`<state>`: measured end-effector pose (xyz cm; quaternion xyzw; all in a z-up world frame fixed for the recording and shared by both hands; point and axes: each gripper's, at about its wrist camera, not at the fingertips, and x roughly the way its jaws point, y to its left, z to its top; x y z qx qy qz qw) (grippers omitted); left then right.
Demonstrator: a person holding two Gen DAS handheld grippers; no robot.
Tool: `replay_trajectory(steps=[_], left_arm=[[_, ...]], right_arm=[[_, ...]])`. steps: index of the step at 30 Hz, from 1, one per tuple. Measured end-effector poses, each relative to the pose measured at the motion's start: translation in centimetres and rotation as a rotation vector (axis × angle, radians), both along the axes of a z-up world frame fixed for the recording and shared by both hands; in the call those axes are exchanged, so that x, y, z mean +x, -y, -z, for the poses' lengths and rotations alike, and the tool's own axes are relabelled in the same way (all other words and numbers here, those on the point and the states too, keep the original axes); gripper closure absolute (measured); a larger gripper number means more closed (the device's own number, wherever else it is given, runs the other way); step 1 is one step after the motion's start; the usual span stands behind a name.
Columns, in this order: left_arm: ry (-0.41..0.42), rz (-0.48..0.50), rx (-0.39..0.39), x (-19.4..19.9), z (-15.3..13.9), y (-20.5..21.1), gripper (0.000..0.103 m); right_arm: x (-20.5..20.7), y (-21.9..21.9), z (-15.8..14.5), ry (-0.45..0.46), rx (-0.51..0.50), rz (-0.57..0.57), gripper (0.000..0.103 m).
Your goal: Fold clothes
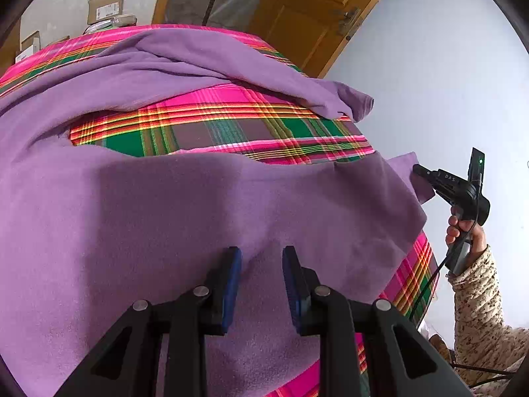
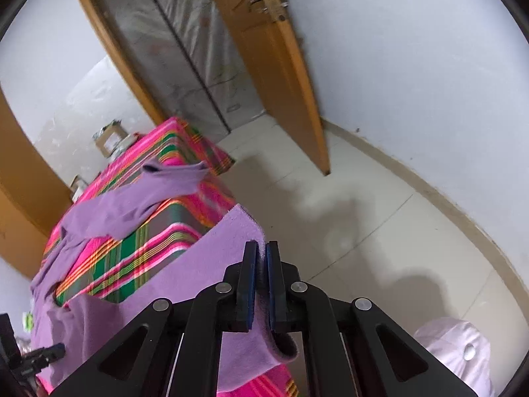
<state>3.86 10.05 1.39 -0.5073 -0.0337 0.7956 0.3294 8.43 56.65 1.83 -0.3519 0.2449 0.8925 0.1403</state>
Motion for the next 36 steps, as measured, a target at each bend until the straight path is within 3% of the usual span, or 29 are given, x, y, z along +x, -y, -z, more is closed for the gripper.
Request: replay_trajectory(steps=[11, 21, 29, 36], left_arm=[[0.006, 0.012, -0.006, -0.2, 0.6, -0.3, 0.076], [0.002, 0.02, -0.016, -0.2, 0.5, -0.1, 0.076], [-0.063, -0.044, -0.047, -1.1, -2.3, 3.9, 0.076], [-0.168, -0.168, -0.148, -3.4, -6.8, 10.6, 0.076]], right_arm=[[1.9, -4.2, 0.4, 0.027, 0.011, 0.127, 0.098], [2.1, -5.2, 2.5, 0.083, -0.038, 0.15, 0.099], [0.2, -2.1, -0.4, 0.037, -0.021, 0.037, 0.096], [-4.9, 3.9, -7.0, -0.055, 0.02, -0.182, 0.096]])
